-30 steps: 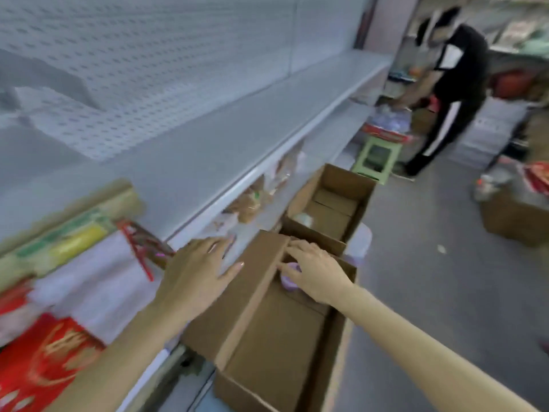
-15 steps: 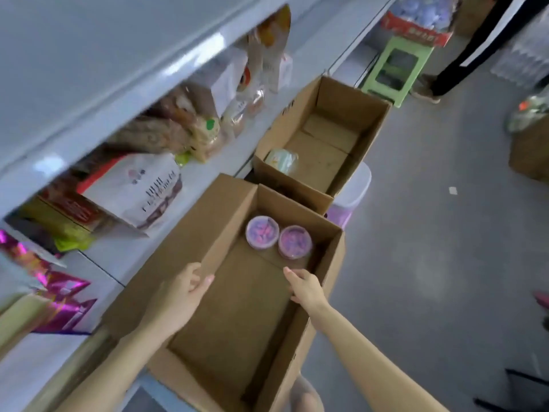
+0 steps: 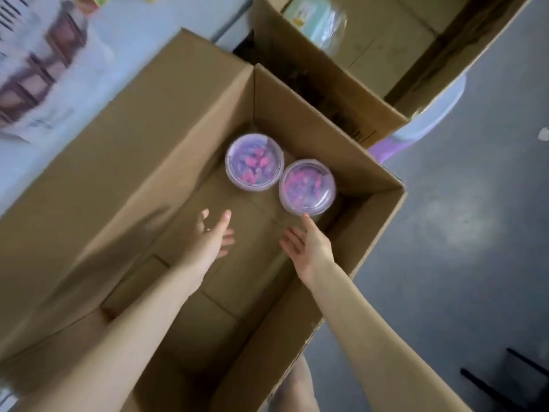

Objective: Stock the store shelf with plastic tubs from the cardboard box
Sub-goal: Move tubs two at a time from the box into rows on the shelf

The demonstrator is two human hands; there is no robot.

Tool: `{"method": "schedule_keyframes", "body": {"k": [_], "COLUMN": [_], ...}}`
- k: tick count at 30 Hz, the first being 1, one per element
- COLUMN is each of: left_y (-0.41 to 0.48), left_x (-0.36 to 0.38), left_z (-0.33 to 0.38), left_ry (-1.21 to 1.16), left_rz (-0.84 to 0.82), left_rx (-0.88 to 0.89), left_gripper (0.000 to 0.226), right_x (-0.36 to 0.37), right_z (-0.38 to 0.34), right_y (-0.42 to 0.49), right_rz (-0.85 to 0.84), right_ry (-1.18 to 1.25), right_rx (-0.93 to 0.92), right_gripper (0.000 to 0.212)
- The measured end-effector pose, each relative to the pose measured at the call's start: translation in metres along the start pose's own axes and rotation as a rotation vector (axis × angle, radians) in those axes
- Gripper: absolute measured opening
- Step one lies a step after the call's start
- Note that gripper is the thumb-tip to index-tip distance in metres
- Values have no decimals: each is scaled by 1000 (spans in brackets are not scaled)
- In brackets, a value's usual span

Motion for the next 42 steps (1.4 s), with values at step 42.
{"method": "schedule_keyframes", "body": {"k": [42], "left_y": [-38], "left_x": [-80], "left_z": [-109], "left_ry": [-588], "left_rz": [86], "left_rx": [174], "left_gripper": [42], "right_x": [2], "right_z": [31], "right_y": [-32], "right_rz": [26], "right_ry": [-318], "right_rx": [-320], "right_gripper": [39]}}
Point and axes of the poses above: each hand's wrist, its own y-axis towards the middle knuckle, its own x-axis out of the palm, z = x × y, the point moved 8 cm from there along y, towards the middle knuckle, and after that the axes turned 5 degrees about -z, right-handed, at the moved point
